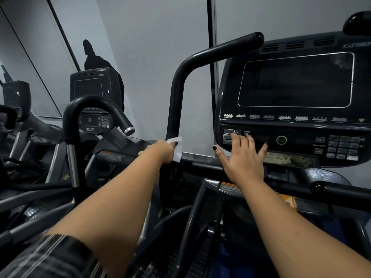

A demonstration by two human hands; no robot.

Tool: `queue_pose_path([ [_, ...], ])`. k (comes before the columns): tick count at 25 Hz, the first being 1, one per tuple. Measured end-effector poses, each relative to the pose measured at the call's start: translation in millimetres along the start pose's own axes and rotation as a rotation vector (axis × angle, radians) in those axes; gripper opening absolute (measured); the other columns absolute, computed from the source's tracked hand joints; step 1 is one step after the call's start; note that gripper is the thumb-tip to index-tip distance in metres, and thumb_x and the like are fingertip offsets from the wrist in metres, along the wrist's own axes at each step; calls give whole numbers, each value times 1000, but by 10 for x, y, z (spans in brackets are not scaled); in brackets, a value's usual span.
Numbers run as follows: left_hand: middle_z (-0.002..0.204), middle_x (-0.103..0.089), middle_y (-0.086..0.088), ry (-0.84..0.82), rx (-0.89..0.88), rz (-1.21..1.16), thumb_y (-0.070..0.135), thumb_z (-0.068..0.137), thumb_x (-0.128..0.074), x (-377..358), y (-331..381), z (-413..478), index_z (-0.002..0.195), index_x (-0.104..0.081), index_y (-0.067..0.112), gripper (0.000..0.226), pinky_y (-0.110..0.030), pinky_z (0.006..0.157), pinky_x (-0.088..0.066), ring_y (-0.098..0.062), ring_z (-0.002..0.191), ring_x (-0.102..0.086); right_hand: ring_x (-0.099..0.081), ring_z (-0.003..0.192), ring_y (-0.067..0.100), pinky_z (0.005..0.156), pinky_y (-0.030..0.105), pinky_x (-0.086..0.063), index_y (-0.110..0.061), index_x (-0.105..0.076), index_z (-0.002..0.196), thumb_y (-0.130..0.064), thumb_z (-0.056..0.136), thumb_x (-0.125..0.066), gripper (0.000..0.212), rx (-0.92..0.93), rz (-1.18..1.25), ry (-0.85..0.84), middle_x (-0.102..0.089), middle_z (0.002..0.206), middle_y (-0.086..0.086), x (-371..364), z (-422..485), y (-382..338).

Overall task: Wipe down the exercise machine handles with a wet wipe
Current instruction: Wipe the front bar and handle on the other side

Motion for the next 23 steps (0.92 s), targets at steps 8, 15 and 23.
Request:
queue_pose_path([
  [8,141,-50,-14,-18,-44,-5,61,86,-15,-53,-521,-612,138,-41,13,76,-51,107,-35,-36,127,-48,-31,142,25,114,62,-20,-22,-31,147,-80,85,-15,86,11,51,-62,-45,147,2,22,-66,-15],
  [15,142,-44,-11,165,39,356,42,103,-24,83,-375,-1028,136,-39,9,49,-55,104,-30,-29,138,-29,-33,140,22,114,59,-23,-25,-33,145,-79,82,-9,87,61,50,-98,-48,145,-1,18,-104,-47],
  [23,153,-32,-7,-22,-10,139,25,99,-28,87,152,-266,154,-19,29,56,-57,108,-25,-37,142,-23,-31,140,23,113,61,-21,-26,-28,147,-80,83,-15,86,32,41,-103,-46,145,-1,-49,-14,10],
])
Point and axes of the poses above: each hand's wrist, its own z-axis towards the middle knuckle, its own x-axis out of the back of the hand, y = z × x, the point moved 10 cm from there along z, towards the middle knuckle
